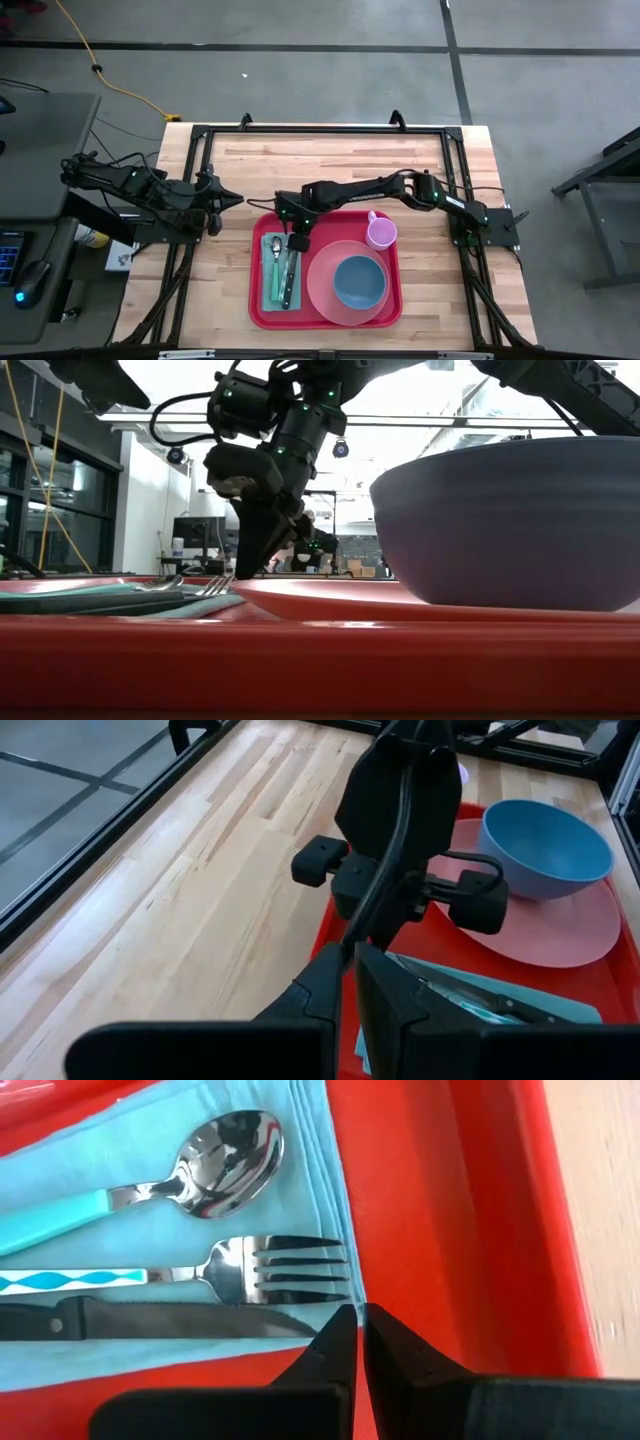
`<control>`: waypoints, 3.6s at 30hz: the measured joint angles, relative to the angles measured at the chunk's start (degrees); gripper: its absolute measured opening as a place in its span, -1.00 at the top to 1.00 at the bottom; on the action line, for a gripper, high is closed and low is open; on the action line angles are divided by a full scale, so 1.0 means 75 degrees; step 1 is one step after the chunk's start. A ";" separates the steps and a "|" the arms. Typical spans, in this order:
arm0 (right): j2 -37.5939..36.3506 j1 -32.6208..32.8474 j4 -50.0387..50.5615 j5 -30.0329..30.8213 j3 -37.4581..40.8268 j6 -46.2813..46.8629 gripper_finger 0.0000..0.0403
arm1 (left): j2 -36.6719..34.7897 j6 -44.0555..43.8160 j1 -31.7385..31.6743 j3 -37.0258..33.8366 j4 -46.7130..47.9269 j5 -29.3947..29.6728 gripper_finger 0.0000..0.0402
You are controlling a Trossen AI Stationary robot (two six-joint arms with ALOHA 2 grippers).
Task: Set up tray
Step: Adjust the blue and white patterned fork, then adjust the blue napkin
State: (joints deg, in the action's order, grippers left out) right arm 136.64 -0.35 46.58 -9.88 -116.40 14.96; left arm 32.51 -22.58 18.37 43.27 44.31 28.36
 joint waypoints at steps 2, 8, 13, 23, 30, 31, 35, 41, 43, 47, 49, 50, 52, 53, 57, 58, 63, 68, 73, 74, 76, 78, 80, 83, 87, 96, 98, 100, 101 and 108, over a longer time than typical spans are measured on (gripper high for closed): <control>0.0000 0.0018 -0.0037 -0.0007 -0.0003 0.0003 1.00 | 0.0000 -0.0001 0.0000 0.0000 0.0024 0.0000 0.70; -0.0006 0.0165 -0.0060 -0.0016 0.0130 0.0016 1.00 | 0.0000 -0.0001 0.0003 0.0000 0.0052 0.0003 0.70; -0.0003 0.0173 0.0002 -0.0004 0.0278 0.0039 1.00 | 0.0000 -0.0001 0.0000 0.0000 0.0055 0.0006 0.70; -0.0003 0.0133 -0.0489 -0.0134 0.0291 0.0058 1.00 | 0.0000 -0.0001 0.0000 0.0000 0.0108 0.0029 0.70; -0.0003 0.0132 -0.1069 -0.0320 0.0291 0.0007 1.00 | 0.0000 -0.0001 0.0000 0.0000 0.0108 0.0026 0.70; -0.0003 0.0133 -0.1144 -0.0349 0.0291 0.0006 1.00 | 0.0000 -0.0001 0.0001 0.0000 0.0108 0.0026 0.70; -0.0003 0.0133 -0.1223 -0.0372 0.0291 0.0010 1.00 | 0.0000 0.0002 0.0000 0.0000 0.0108 0.0026 0.70; -0.0003 0.0133 -0.1484 -0.0525 0.0291 0.0026 1.00 | 0.0000 -0.0001 0.0001 0.0000 0.0108 0.0023 0.70; -0.0003 0.0133 -0.1722 -0.0698 0.0291 0.0028 1.00 | 0.0000 0.0002 0.0001 0.0000 0.0108 0.0023 0.70; -0.0003 0.0133 -0.1808 -0.1003 0.0289 0.0191 1.00 | 0.0000 0.0002 0.0001 0.0000 0.0111 0.0023 0.70; -0.0003 0.0138 -0.1705 -0.1203 0.0289 0.0205 1.00 | 0.0000 0.0002 0.0000 0.0000 0.0111 0.0023 0.70; -0.0003 0.0149 -0.1686 -0.1371 0.0289 0.0205 1.00 | 0.0000 0.0002 0.0001 0.0000 0.0109 0.0022 0.70; -0.0003 0.0203 -0.1599 -0.1647 0.0289 0.0203 1.00 | -0.0001 0.0002 0.0000 0.0000 0.0110 0.0020 0.70; -0.0003 0.0257 -0.1540 -0.1680 0.0289 0.0188 1.00 | -0.0002 0.0002 0.0003 0.0000 0.0108 0.0020 0.70; -0.0003 0.0529 -0.1096 -0.1496 0.0289 0.0143 1.00 | 0.0000 0.0002 0.0002 0.0000 0.0108 0.0020 0.70; -0.0003 0.0612 -0.0999 -0.1442 0.0289 0.0113 1.00 | 0.0000 0.0002 0.0003 0.0000 0.0111 0.0020 0.70; -0.0257 0.1128 -0.0923 -0.0760 0.0291 -0.0066 1.00 | 0.0000 -0.0019 0.0000 0.0000 0.0107 0.0017 0.70; -0.0589 0.1539 -0.0434 -0.0212 -0.0112 -0.0393 1.00 | -0.0003 -0.0046 0.0000 0.0000 -0.0044 0.0013 0.70; -0.0567 0.1857 0.0103 -0.0079 -0.0580 -0.0418 1.00 | -0.0003 -0.0287 0.0000 0.0000 -0.0134 -0.0012 0.70; -0.0568 0.1949 0.0101 -0.0044 -0.0649 -0.0396 1.00 | -0.0003 -0.0388 0.0001 0.0000 -0.0134 -0.0009 0.70; -0.0568 0.2178 0.0050 0.0080 -0.0734 -0.0315 1.00 | -0.0003 -0.0465 0.0000 0.0000 -0.0134 -0.0011 0.70; -0.0568 0.2402 -0.0256 0.0182 -0.0746 -0.0277 1.00 | 0.0001 -0.0493 0.0002 0.0000 -0.0128 -0.0009 0.70; -0.0568 0.2611 -0.0396 0.0261 -0.0748 -0.0269 1.00 | 0.0074 -0.0533 0.0000 0.0000 -0.0128 -0.0006 0.70; -0.0568 0.2826 -0.0360 0.0335 -0.0746 -0.0059 1.00 | 0.0133 -0.0634 0.0002 0.0000 -0.0120 -0.0004 0.70; -0.0562 0.2855 -0.0424 0.0398 -0.0702 0.0416 1.00 | 0.0275 -0.0716 0.0001 0.0000 -0.0122 -0.0078 0.70; 0.0097 0.2886 -0.1146 0.0461 -0.0685 0.1296 1.00 | 0.0612 -0.0966 0.0000 -0.0003 -0.0111 -0.0326 0.70; 0.0134 0.2893 -0.1249 0.0512 -0.0697 0.1510 1.00 | 0.0600 -0.0963 0.0000 -0.0003 -0.0111 -0.0388 0.70; 0.0140 0.2896 -0.1255 0.0506 -0.0699 0.1606 1.00 | 0.0586 -0.0961 0.0001 -0.0003 -0.0107 -0.0437 0.70; 0.0174 0.2902 -0.1302 0.0504 -0.0699 0.1609 1.00 | 0.0579 -0.0961 0.0000 -0.0003 -0.0106 -0.0445 0.70; 0.0407 0.2912 -0.1159 0.0447 -0.0702 0.1823 1.00 | 0.0580 -0.0788 0.0003 -0.0003 -0.0114 -0.0455 0.70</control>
State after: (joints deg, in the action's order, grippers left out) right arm 139.69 21.48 37.90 -6.52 -121.67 28.63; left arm 36.86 -28.49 18.39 43.24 43.46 24.95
